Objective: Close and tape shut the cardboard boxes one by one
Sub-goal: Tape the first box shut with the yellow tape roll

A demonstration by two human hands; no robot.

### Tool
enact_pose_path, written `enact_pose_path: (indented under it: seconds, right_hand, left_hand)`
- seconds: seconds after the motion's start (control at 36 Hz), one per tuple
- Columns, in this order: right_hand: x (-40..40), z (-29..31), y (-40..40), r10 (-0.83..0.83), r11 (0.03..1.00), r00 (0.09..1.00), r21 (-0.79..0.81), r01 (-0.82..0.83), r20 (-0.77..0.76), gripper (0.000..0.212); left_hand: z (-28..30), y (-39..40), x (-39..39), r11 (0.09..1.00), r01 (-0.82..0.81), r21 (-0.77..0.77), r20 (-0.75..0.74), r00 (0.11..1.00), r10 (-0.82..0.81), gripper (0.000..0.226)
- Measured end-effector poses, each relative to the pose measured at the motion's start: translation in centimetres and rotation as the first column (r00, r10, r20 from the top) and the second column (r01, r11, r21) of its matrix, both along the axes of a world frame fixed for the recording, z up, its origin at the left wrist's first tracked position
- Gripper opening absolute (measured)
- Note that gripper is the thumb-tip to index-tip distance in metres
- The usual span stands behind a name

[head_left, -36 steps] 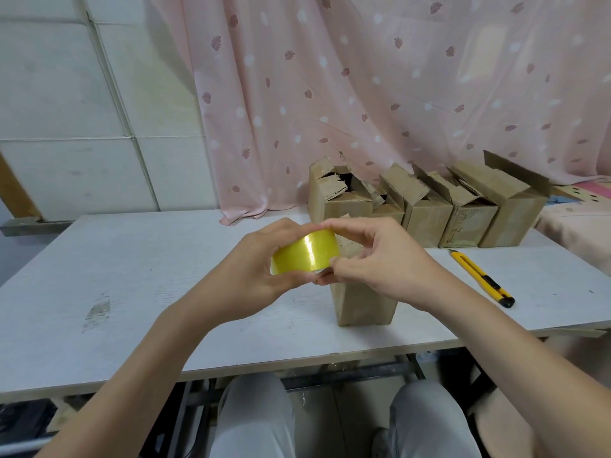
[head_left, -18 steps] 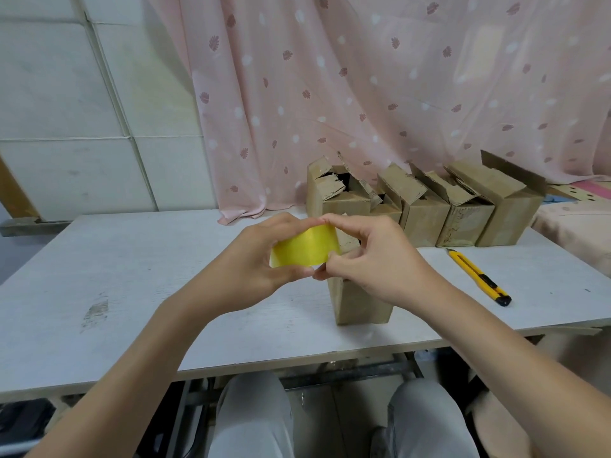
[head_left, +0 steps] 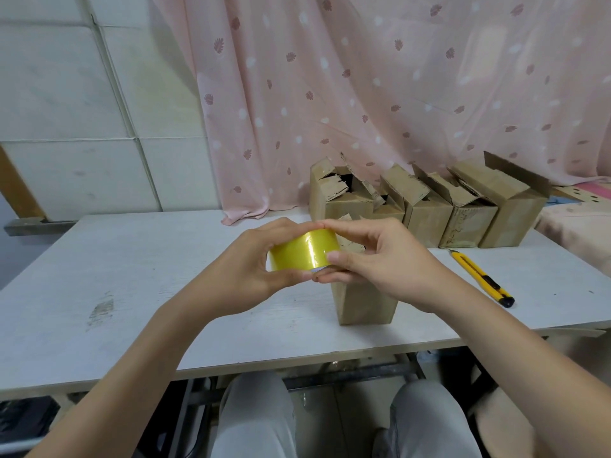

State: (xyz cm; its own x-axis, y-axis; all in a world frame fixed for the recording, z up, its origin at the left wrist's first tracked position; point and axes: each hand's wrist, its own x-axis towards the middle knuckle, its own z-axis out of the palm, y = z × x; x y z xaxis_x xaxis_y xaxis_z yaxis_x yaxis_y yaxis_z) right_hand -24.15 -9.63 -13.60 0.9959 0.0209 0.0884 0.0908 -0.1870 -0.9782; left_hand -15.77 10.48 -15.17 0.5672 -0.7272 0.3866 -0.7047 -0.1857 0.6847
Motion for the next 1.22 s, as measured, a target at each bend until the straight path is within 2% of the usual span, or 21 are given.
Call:
enact_pose_path:
  seconds: [0.25,0.72,0.83,1.0,1.08,1.22]
  right_hand:
    - [0.0,0.1,0.5,-0.063,0.998,0.998,-0.010,0.063,0.011,0.033]
    - [0.8,-0.4,1.2,-0.169,0.970,0.979,-0.155,0.185,0.115,0.038]
    - [0.4,-0.3,1.1,-0.209,0.975,0.973,-0.050,0.215,0.096,0.044]
    - [-0.3,-0.1,1.0,-0.129,0.984,0.991,0.125,0.123,0.034,0.044]
    - [-0.2,-0.4,1.2,-0.155,0.982,0.985,0.122,0.145,0.080,0.051]
    - [-0.1,0.0,1.1,-0.165,0.972,0.984,0.181,0.149,0.072,0.044]
  left_hand:
    - [-0.3,-0.2,-0.1,1.000,-0.001,0.011,0.010,1.000,0.001,0.054]
    - [0.0,-0.5,-0.1,1.000,-0.012,0.014,0.088,0.996,0.011,0.058]
    - [0.1,-0.4,-0.3,1.000,-0.007,0.015,0.101,0.995,0.006,0.057]
    - [-0.1,0.0,-0.2,1.000,-0.005,-0.025,0.049,0.999,0.006,0.056]
    - [0.0,0.0,-0.1,0.999,-0.023,-0.024,0.057,0.998,0.025,0.055]
    - [0.1,-0.1,-0.1,0.998,-0.049,-0.028,0.063,0.997,0.050,0.056]
